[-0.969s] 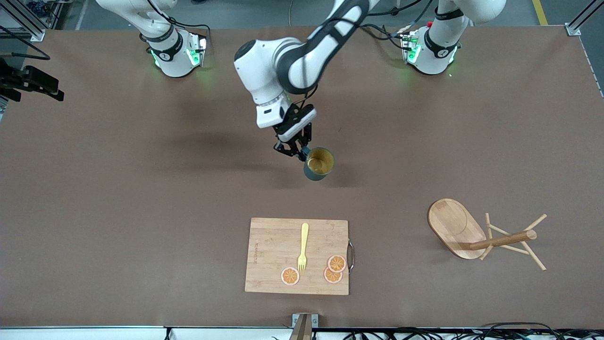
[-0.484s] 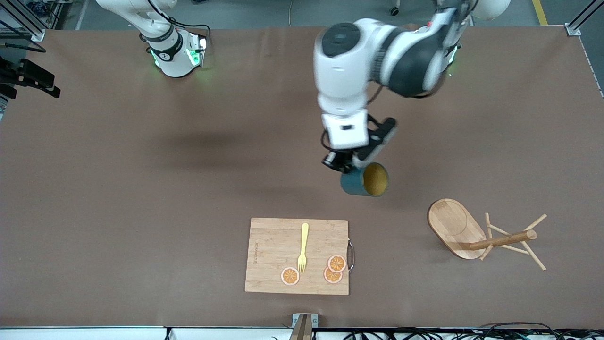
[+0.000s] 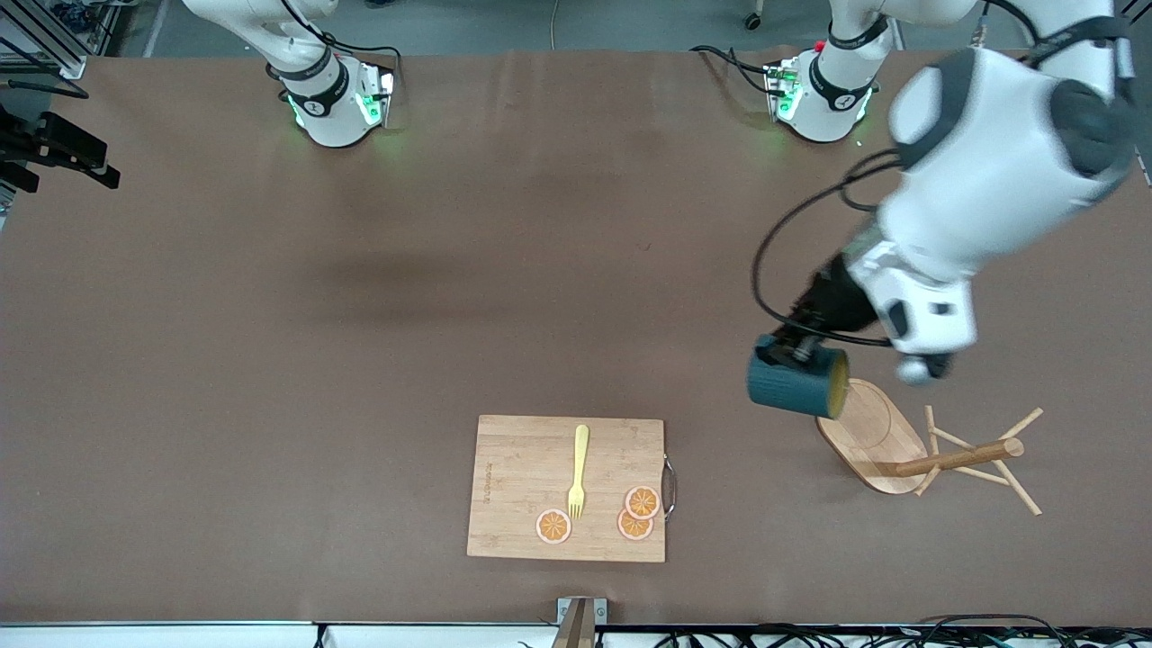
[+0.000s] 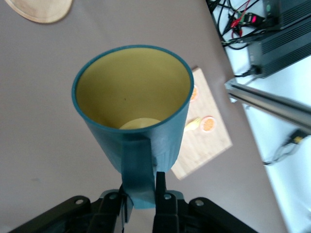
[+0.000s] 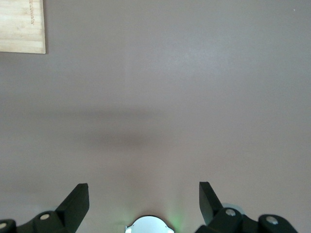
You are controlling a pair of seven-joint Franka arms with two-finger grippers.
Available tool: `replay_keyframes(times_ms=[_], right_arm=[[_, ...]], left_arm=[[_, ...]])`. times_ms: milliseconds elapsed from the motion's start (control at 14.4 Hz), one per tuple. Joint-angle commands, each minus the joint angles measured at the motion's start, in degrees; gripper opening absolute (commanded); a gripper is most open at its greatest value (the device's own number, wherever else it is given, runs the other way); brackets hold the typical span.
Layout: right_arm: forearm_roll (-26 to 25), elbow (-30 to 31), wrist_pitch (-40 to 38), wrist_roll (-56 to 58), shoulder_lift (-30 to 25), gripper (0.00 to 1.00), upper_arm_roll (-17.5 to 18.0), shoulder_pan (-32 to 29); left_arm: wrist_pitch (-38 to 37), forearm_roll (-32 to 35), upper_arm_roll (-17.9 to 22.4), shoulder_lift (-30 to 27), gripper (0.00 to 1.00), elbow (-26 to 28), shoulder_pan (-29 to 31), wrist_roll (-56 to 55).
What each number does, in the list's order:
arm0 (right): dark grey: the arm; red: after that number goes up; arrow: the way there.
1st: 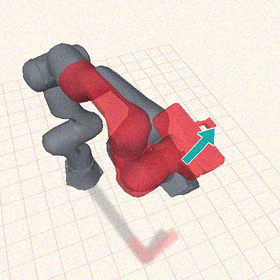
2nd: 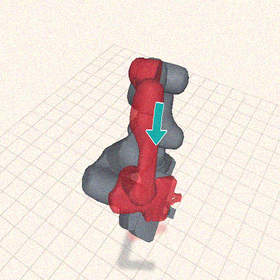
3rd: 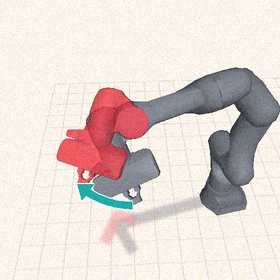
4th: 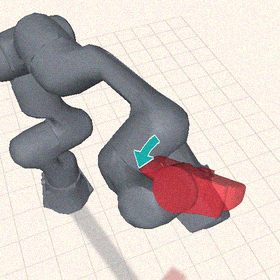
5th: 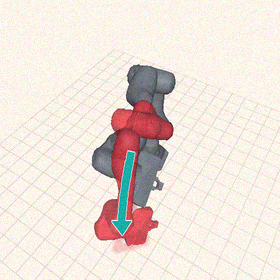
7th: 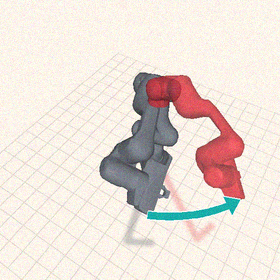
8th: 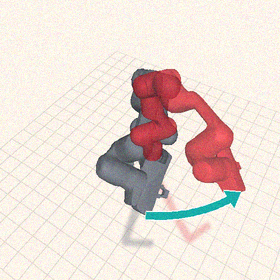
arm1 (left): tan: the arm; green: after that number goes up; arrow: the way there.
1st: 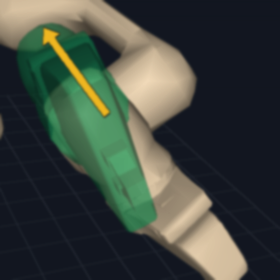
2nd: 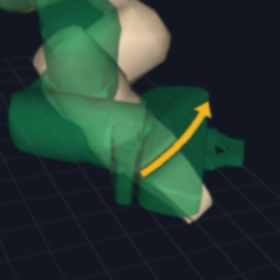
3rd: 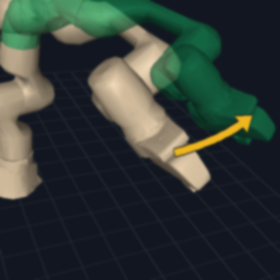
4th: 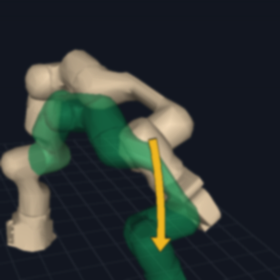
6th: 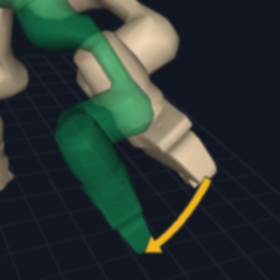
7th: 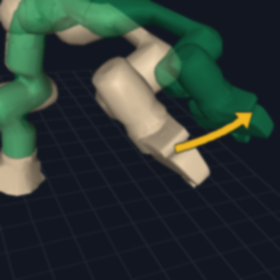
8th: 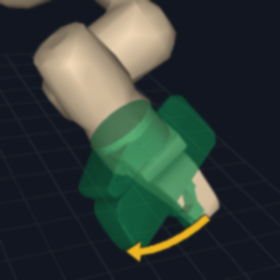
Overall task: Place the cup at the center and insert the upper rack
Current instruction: 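Lift the teal mug with the left gripper toward the wooden stand, then hang the mug handle onto a stand peg with the left gripper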
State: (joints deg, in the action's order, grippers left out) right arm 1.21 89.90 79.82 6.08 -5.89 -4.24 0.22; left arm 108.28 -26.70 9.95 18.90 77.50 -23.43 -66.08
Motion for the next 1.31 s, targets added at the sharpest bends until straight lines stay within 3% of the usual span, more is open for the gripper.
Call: replay_keyframes(times_ms=[0,346,692,1246], right_arm=[[-0.4,2.0,0.3,1.7,-1.8,1.00,0.0,-0.4],[-2.3,2.2,-0.3,1.7,-1.8,1.00,0.3,0.0],[-2.3,2.2,-0.5,1.7,-1.8,1.00,0.4,-0.1],[-2.3,2.2,-0.5,1.7,-1.8,1.00,0.4,0.0]], left_arm=[[-0.7,-13.4,-0.8,-0.5,0.01,1.6,7.1,6.5],[-5.6,-29.7,-0.7,3.9,0.01,1.9,15.9,15.6],[-11.9,-34.9,-0.8,9.0,0.01,1.9,22.8,27.8],[-14.0,-36.2,-0.9,11.2,0.01,2.6,24.1,30.1]])
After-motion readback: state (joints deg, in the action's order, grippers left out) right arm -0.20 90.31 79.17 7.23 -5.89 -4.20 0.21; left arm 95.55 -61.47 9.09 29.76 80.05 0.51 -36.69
